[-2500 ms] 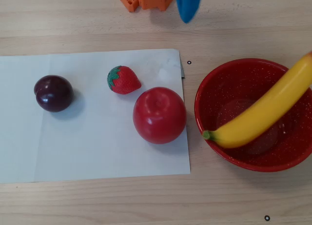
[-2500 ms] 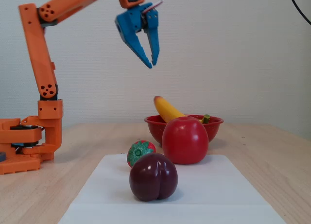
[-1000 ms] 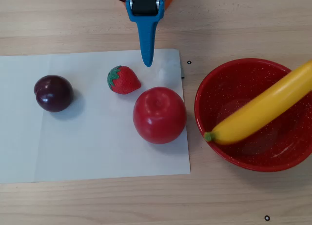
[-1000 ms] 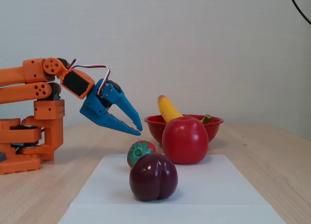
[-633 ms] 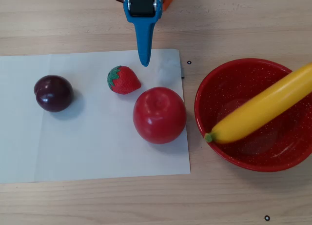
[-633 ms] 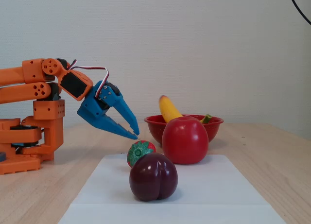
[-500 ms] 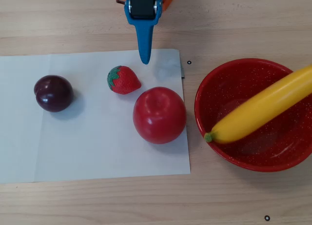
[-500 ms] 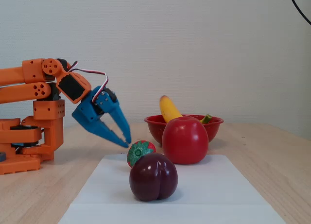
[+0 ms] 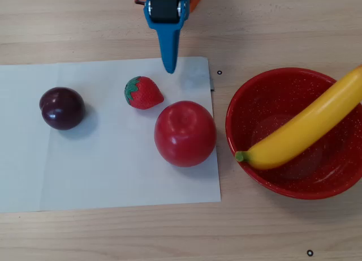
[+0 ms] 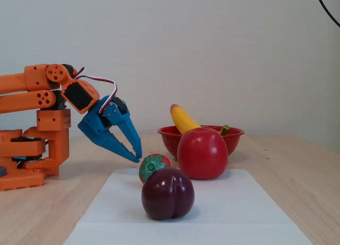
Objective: Grasp the banana and put it in the red bowl
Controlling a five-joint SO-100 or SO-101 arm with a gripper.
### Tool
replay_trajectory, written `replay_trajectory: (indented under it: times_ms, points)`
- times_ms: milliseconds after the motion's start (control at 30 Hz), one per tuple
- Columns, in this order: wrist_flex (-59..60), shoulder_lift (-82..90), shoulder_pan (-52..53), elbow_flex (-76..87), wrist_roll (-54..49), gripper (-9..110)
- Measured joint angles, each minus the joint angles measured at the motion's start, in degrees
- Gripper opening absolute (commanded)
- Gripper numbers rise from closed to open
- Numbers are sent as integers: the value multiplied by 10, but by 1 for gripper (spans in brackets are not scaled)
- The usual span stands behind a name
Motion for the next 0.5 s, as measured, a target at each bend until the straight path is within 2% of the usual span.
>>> replay_trajectory:
  times_ms: [333,500]
  points:
    - [0,0,2,0,-14,0]
    - [0,0,2,0,25,0]
